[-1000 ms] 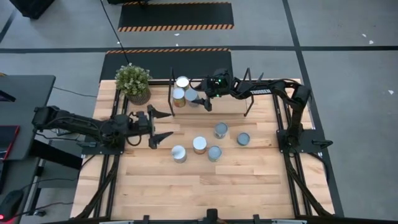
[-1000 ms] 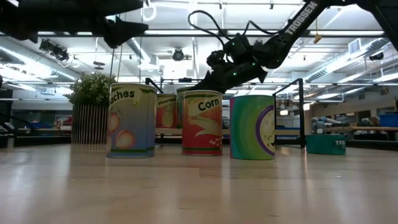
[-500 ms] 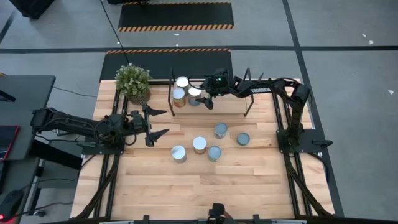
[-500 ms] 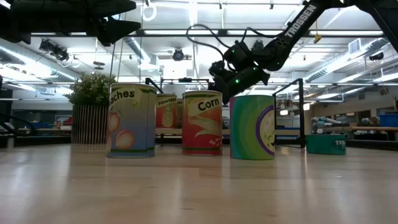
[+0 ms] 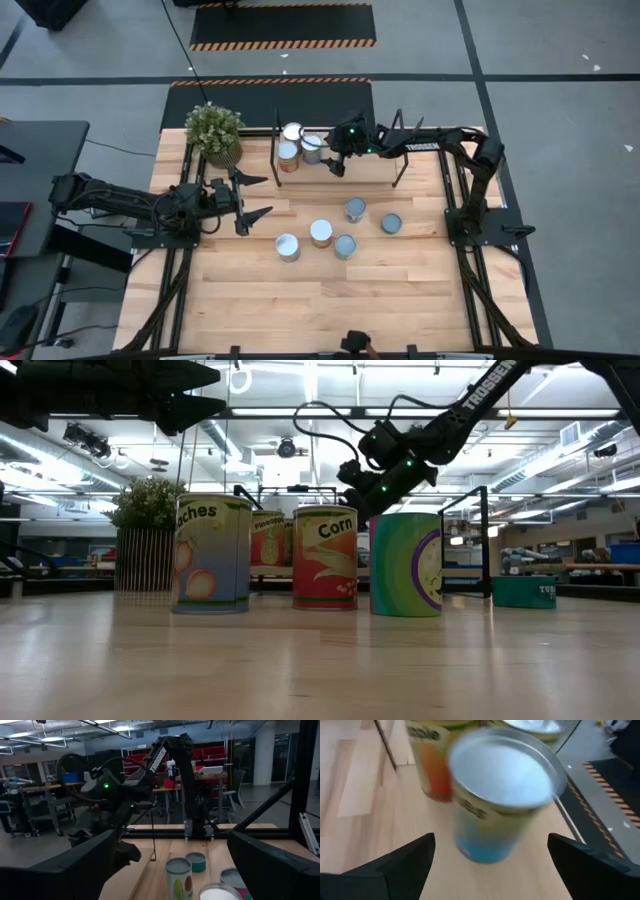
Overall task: Pick and place cans onto a shelf
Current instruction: Put the canned cherries on the shelf
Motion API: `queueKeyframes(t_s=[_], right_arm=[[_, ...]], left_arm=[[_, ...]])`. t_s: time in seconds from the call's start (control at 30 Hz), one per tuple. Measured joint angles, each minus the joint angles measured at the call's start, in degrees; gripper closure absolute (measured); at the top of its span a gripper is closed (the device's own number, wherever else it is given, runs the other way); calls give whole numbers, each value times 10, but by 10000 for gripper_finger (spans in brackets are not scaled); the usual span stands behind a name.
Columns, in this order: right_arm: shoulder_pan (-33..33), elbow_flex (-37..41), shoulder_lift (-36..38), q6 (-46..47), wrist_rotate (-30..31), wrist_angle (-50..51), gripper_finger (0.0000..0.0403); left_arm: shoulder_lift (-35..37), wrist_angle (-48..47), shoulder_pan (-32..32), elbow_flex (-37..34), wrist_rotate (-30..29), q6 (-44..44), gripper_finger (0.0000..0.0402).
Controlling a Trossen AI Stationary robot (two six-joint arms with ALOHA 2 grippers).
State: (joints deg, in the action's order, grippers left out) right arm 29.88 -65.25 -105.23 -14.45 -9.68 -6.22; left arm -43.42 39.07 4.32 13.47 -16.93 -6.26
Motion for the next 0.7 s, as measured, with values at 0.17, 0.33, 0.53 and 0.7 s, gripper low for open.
queueKeyframes(t_s=[0.17,0.33,0.53,0.7], right_arm=[[-37,0,0,8,127,-26,9],[-47,0,0,8,217,-36,9],[-53,0,0,8,215,-32,14],[-62,0,0,12,220,-32,20]], left_arm=[[0,0,0,0,-9,0,14],[0,-1,0,0,-11,4,14],[0,-3,0,0,-11,7,14],[0,-3,0,0,-11,6,14]])
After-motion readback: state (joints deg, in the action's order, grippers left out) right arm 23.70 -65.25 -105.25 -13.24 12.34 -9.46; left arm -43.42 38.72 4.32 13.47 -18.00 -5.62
